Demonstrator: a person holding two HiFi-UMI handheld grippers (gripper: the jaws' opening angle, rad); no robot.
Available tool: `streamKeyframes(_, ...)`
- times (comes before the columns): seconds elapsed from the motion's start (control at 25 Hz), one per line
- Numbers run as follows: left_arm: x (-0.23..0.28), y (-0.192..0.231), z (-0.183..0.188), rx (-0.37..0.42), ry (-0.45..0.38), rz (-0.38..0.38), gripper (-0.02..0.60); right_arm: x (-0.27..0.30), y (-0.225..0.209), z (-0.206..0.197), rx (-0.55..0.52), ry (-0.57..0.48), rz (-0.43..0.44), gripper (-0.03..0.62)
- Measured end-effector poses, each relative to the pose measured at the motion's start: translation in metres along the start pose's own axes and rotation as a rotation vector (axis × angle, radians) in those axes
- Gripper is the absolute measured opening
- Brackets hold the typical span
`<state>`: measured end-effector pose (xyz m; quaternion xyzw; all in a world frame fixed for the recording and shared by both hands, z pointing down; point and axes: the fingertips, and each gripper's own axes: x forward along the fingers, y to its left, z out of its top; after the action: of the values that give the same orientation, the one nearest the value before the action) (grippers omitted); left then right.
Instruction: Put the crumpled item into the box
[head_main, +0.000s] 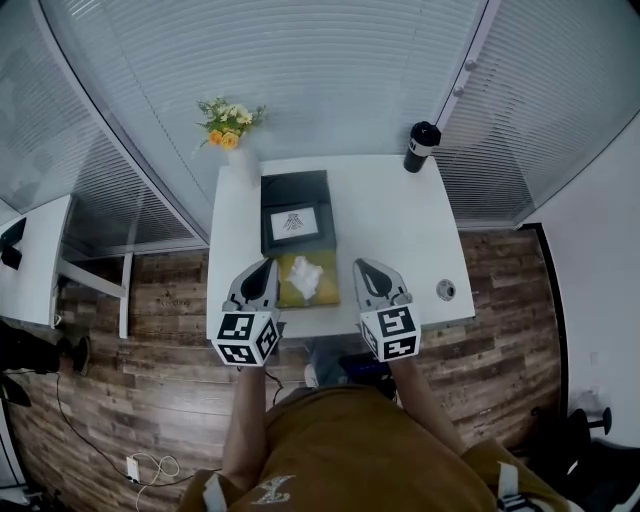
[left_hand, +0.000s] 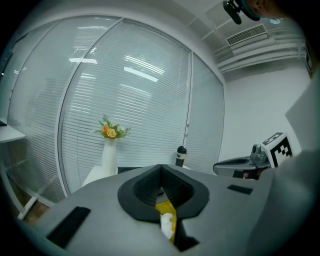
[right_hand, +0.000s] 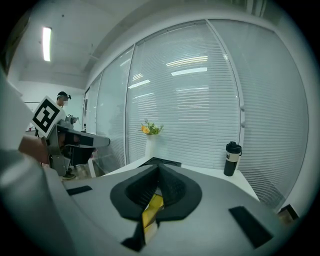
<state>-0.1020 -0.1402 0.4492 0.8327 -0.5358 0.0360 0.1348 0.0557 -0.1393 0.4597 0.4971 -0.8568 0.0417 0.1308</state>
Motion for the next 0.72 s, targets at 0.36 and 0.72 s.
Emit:
streamKeyframes(0.36, -0.0022, 0.0015, -0.0046, 0.005, 0.014, 0.016, 0.025, 0.0000, -0.0031, 0.0021, -0.014, -0.002, -0.006, 0.008)
streamKeyframes(0.72, 0.0026, -0.0009, -0.0083, 0.014, 0.025, 0.019, 0.025, -0.0003, -0.0072, 0.0071, -0.021, -0.009, 0.001, 0.008)
